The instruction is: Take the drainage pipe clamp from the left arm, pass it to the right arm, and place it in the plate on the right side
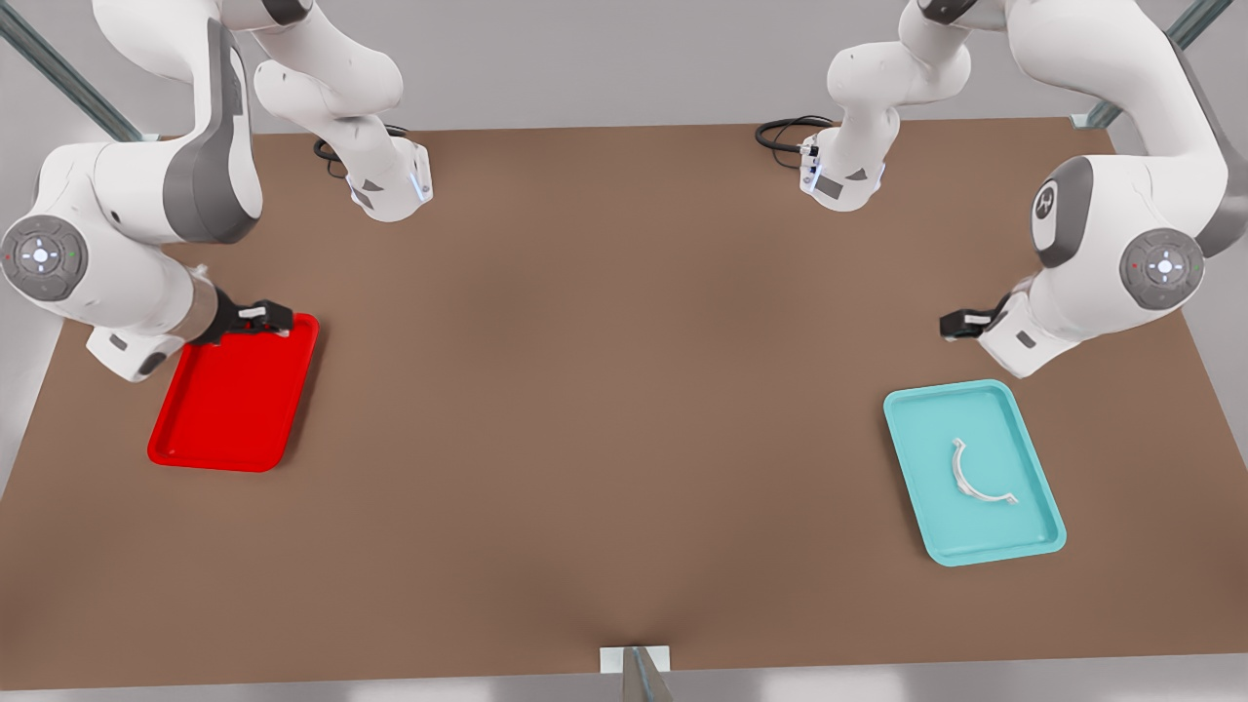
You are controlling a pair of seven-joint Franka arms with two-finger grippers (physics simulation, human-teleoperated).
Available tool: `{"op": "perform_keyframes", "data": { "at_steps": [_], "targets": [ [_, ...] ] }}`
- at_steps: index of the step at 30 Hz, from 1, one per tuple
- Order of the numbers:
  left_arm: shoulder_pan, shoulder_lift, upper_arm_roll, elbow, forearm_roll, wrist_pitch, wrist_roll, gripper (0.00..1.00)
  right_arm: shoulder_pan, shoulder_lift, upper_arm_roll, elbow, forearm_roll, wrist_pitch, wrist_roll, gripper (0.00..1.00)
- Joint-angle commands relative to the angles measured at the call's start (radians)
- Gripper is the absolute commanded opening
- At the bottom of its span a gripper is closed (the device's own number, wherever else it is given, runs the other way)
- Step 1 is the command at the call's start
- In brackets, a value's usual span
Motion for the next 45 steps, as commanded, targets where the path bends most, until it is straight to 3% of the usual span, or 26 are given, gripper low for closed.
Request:
{"op": "perform_keyframes", "data": {
  "at_steps": [1, 4, 6, 11, 15, 23, 29, 38, 39, 41, 44, 45],
  "targets": [
    [0.001, -0.002, 0.002, -0.003, 0.005, 0.087, 0.017, 1.0, -0.001, -0.001, -0.001, 0.001, 0.004, 0.086, -0.052, 1.0],
    [0.01, 0.032, 0.006, -0.003, 0.005, 0.087, 0.012, 1.0, -0.004, 0.002, 0.001, 0.001, -0.001, 0.089, -0.05, 1.0],
    [0.022, 0.162, 0.08, 0.056, 0.011, 0.124, -0.014, 1.0, -0.004, 0.002, 0.001, 0.001, 0.004, 0.091, -0.05, 1.0],
    [0.082, 0.513, 0.091, 0.335, 0.007, 0.287, -0.177, 1.0, -0.004, 0.002, 0.001, 0.001, 0.007, 0.093, -0.05, 1.0],
    [0.098, 0.618, 0.089, 0.329, 0.01, 0.5, -0.651, 1.0, -0.004, 0.002, 0.001, -0.006, 0.007, 0.086, -0.052, 1.0],
    [0.176, 0.688, 0.089, 0.254, 0.001, 0.765, -0.916, 1.0, -0.004, 0.002, 0.001, -0.009, 0.004, 0.086, -0.052, 1.0],
    [0.19, 0.687, 0.089, 0.151, 0.007, 0.765, -1.085, 1.0, -0.004, 0.002, 0.003, -0.01, 0.004, 0.085, -0.052, 1.0],
    [0.199, 0.727, 0.089, 0.137, 0.062, 0.762, -1.083, 0.99, -0.004, 0.003, 0.003, -0.01, 0.004, 0.085, -0.052, 1.0],
    [0.2, 0.731, 0.089, 0.137, 0.056, 0.762, -1.086, 0.95, -0.004, 0.003, 0.003, -0.01, 0.004, 0.085, -0.052, 1.0],
    [0.2, 0.734, 0.088, 0.137, 0.054, 0.759, -1.091, 0.62, -0.004, 0.003, 0.003, -0.012, 0.004, 0.085, -0.05, 1.0],
    [0.209, 0.731, 0.088, 0.137, 0.054, 0.755, -1.088, 0.61, -0.004, 0.003, 0.003, -0.013, 0.004, 0.085, -0.052, 1.0],
    [0.216, 0.728, 0.085, 0.137, 0.054, 0.75, -1.088, 0.54, -0.004, 0.003, 0.003, -0.013, 0.002, 0.085, -0.052, 1.0]
  ]
}}
